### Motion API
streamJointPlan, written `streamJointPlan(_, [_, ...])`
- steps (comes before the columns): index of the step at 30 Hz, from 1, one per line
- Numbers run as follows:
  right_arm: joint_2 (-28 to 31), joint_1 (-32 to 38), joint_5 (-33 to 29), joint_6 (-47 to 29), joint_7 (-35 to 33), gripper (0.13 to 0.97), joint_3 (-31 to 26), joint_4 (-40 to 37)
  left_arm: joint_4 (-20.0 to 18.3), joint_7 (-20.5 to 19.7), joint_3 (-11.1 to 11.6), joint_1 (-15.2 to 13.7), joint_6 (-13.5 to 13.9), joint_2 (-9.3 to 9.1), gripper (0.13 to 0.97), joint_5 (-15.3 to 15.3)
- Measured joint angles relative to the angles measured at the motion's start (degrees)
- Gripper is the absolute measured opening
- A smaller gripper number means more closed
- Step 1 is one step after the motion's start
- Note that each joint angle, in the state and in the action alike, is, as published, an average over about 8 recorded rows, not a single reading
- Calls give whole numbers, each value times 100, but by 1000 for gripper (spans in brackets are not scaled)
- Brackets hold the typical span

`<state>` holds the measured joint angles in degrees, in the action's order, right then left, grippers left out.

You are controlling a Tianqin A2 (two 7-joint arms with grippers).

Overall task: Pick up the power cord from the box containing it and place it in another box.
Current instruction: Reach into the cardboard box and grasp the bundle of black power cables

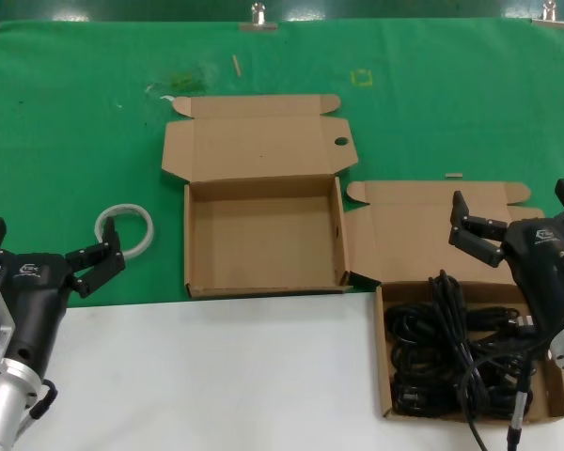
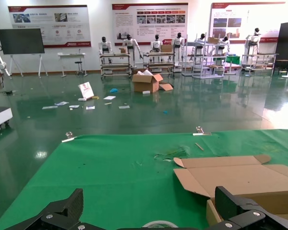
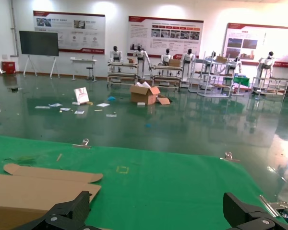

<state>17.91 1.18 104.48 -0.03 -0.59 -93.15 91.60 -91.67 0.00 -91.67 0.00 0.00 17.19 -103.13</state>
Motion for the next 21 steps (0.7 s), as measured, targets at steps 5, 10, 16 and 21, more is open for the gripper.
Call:
streamJointPlan(5, [0, 0, 0, 0, 0, 966, 0, 0, 0, 0, 0, 0, 0, 0, 966, 0])
streamJointPlan(10, [0, 0, 0, 0, 0, 966, 0, 0, 0, 0, 0, 0, 0, 0, 966, 0])
streamJointPlan(16, [95, -18, 68, 62, 20, 966, -92, 60, 0, 0, 0, 0, 0, 0, 966, 0])
streamJointPlan(21, [702, -168, 616, 440, 105, 966, -593, 517, 0, 0, 0, 0, 0, 0, 955, 0])
